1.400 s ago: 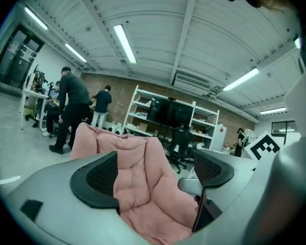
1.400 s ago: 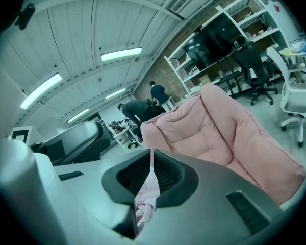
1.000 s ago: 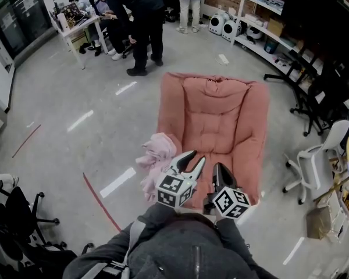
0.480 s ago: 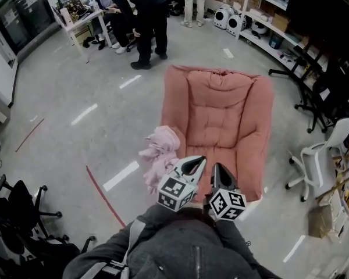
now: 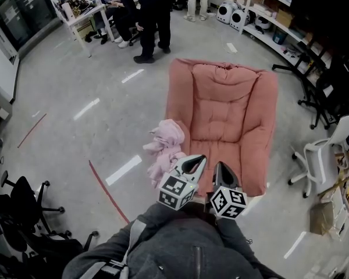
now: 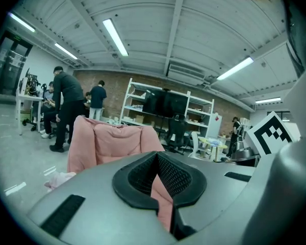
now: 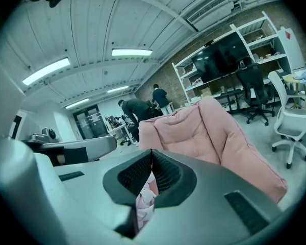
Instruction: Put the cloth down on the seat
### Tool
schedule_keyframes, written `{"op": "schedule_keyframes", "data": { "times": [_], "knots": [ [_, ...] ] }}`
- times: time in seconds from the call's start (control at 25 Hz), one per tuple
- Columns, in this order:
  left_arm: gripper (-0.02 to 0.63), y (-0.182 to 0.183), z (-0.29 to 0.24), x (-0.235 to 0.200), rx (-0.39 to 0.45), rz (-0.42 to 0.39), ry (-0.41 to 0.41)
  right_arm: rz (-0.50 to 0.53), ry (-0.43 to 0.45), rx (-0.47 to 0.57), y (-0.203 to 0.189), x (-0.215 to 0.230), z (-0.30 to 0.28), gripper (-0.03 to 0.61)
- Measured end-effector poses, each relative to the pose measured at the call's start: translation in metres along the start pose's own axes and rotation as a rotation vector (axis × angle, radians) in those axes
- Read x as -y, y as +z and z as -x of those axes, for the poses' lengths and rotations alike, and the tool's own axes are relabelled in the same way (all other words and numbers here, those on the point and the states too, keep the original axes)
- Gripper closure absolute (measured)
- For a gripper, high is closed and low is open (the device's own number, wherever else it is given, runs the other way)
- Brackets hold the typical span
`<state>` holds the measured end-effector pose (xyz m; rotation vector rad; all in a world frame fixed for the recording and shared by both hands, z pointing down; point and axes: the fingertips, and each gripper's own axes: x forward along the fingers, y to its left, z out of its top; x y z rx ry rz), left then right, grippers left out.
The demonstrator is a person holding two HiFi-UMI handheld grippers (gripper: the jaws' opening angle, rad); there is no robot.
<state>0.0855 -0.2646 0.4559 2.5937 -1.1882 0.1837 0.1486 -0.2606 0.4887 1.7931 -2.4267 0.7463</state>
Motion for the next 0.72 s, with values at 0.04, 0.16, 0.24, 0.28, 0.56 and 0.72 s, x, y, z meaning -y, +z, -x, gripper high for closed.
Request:
{"op": "schedule_keyframes", "data": {
  "times": [0.04, 0.16, 0.24, 0.28, 0.56, 0.72],
  "knots": [
    [0.606, -0.001, 0.002, -0.002, -0.002, 0.002, 0.003, 0.002, 0.0, -0.001, -0.001, -0.002, 0.0, 0.566],
    [0.606, -0.004, 0.008, -0.008, -0.01, 0.011, 0.012, 0.004, -0.005, -0.002, -0.003, -0.008, 0.0, 0.566],
    [0.606, -0.006, 0.013, -0.011, -0.014, 0.017, 0.016, 0.007, -0.007, -0.003, -0.004, -0.012, 0.0, 0.568],
    [0.606, -0.007, 0.014, -0.013, -0.017, 0.021, 0.017, 0.01, -0.007, -0.004, -0.005, -0.015, 0.0, 0.568],
    [0.606, -0.011, 0.027, -0.032, -0.022, 0.027, 0.026, 0.014, -0.014, 0.001, -0.013, -0.033, -0.004, 0.567],
    [0.606, -0.013, 0.031, -0.047, -0.034, 0.012, 0.036, 0.0, -0.017, -0.006, -0.025, -0.043, -0.008, 0.566]
  ]
}}
